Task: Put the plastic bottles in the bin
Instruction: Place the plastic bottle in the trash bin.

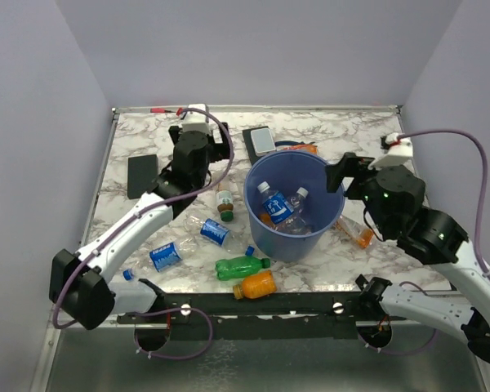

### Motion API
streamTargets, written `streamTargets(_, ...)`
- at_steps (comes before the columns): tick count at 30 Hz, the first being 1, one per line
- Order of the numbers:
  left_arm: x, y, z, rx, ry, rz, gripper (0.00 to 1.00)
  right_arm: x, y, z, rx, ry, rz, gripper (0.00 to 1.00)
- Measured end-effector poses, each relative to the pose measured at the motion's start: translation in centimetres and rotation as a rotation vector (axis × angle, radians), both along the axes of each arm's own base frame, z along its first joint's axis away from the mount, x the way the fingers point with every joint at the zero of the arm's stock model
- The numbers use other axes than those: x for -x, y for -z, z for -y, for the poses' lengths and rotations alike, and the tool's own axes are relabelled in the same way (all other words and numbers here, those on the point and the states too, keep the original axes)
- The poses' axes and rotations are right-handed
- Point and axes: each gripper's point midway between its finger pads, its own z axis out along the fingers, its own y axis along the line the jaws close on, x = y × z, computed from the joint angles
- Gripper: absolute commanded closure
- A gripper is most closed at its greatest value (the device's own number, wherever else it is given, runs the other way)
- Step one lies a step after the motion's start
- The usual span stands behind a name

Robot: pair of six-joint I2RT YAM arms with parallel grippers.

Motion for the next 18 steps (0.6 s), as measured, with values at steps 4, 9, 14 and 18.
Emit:
streamTargets(4, -2.7, 7.1, -5.3, 0.029, -0.132, -0.222, 0.01, 1.4, -2.3, 1.4, -0.104, -0.004, 0.09, 0.1)
streamTargets(9, -3.2, 15.0, -6.2, 0.029, -0.143, -0.461, 0.01, 2.6, -3.9, 2.4, -0.187, -0.017, 0.158, 0.1)
streamTargets(14, -2.6, 19.5, -4.0, 0.009, -0.071, -0.613, 0.01, 2.6, -2.2, 1.6, -0.186, -0.049, 0.134, 0.1)
streamTargets(18, -3.2, 20.4, -3.4, 0.009, -0.051, -0.639, 0.01, 2.8, -1.3, 1.2, -0.187, -0.072, 0.117, 0.09)
